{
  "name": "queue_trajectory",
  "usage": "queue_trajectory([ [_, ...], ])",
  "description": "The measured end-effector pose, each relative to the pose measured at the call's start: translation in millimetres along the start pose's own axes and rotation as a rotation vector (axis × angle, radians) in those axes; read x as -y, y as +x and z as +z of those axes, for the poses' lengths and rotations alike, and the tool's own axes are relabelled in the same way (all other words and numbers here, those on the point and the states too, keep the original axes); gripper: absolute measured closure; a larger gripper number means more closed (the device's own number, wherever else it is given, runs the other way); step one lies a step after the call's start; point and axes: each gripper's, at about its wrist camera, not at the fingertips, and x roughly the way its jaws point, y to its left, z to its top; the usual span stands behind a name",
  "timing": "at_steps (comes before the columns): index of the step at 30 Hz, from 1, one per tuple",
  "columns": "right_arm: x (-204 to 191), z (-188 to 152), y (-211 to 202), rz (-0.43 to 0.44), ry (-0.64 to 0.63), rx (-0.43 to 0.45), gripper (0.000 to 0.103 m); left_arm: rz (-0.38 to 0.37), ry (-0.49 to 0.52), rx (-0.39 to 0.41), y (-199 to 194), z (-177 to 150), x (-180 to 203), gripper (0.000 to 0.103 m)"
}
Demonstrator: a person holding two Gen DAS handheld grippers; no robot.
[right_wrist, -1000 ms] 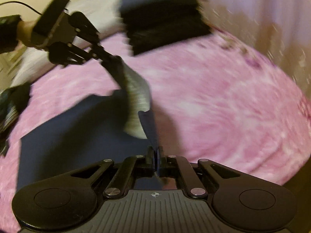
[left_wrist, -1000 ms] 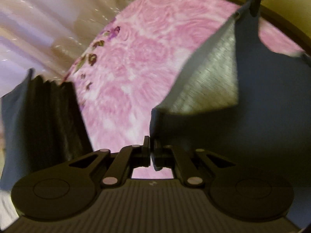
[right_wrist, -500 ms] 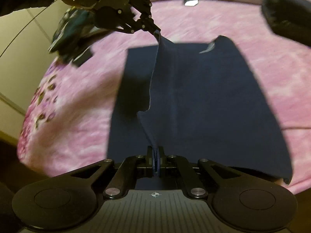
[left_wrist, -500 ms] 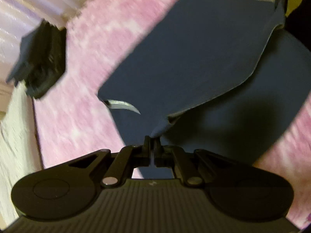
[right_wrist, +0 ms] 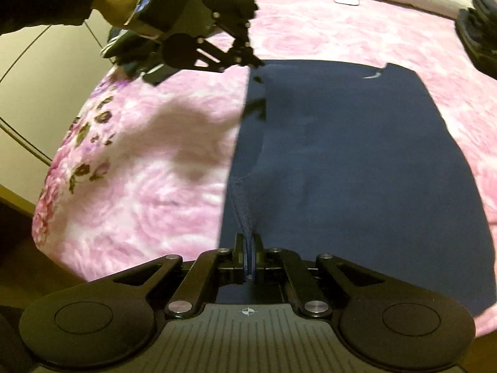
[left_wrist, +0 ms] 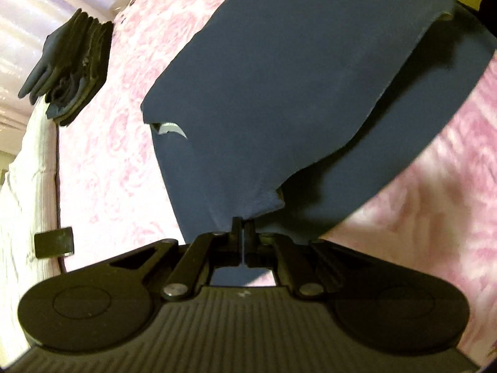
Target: Fold clothes
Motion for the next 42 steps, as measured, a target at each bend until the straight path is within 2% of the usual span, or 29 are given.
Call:
queue_trajectory([
  [10,-20.7,-9.8,46.8,-0.052,-0.053,-0.072,0.102,0.044,-0.047,0.004,21.7,-28.8,19.2,0.103],
  [16,-26.1,-24.4,71.4,-0.131,-0.106,-0.084,0.102,0.04,-0.1,-0.022,36.7,-40.0,44.4,0.103],
  [17,-29.4,-26.3,72.1,-0.137,-0.125,-0.081,0.093,0.043,-0.104,-0.029,35.9,-42.1,49.3,0.103],
  [18,-32.4,-27.8,72.1,-0.14,-0.14,-0.078,0.069,0.048,-0.122,-0.034,33.0,-43.8,51.5,0.103],
  [19,-34.7,-28.1,69.7,-0.133,-0.144,-0.073,0.051,0.046,-0.162,-0.04,28.1,-45.4,50.9,0.103],
  [20,-36.9,-28.3,66.7,-0.127,-0.149,-0.066,0.027,0.044,-0.219,-0.044,21.6,-47.0,48.5,0.103],
  [24,-38.4,-23.0,47.2,-0.105,-0.155,-0.052,0.027,0.044,-0.47,-0.043,-9.8,-48.5,37.0,0.103],
  [27,-25.8,-16.1,29.0,-0.128,-0.12,-0.045,0.027,0.028,-0.626,0.005,-35.6,-32.0,36.8,0.102],
  [31,14.6,-6.6,-0.2,-0.208,-0.05,-0.015,0.027,-0.02,-0.782,0.101,-57.8,7.4,51.3,0.098],
  [33,46.3,-2.5,-14.7,-0.245,0.007,0.003,0.027,-0.055,-0.831,0.139,-59.3,32.3,61.9,0.096],
  [35,87.2,1.3,-25.4,-0.239,0.087,0.011,0.027,-0.084,-0.863,0.15,-54.5,58.5,71.8,0.096],
  [36,108.4,3.1,-29.5,-0.228,0.126,0.014,0.027,-0.099,-0.883,0.149,-50.8,71.6,76.1,0.096],
  [39,178.2,5.9,-28.2,-0.117,0.228,-0.002,0.027,-0.152,-0.948,0.108,-28.2,106.3,82.1,0.096],
  [41,221.0,-4.1,-10.1,-0.035,0.27,-0.081,0.027,-0.184,-0.982,0.041,-6.3,123.6,82.0,0.096],
  [42,241.2,-9.7,-1.2,-0.003,0.283,-0.122,0.029,-0.172,-1.001,0.036,-3.5,128.1,72.9,0.098],
])
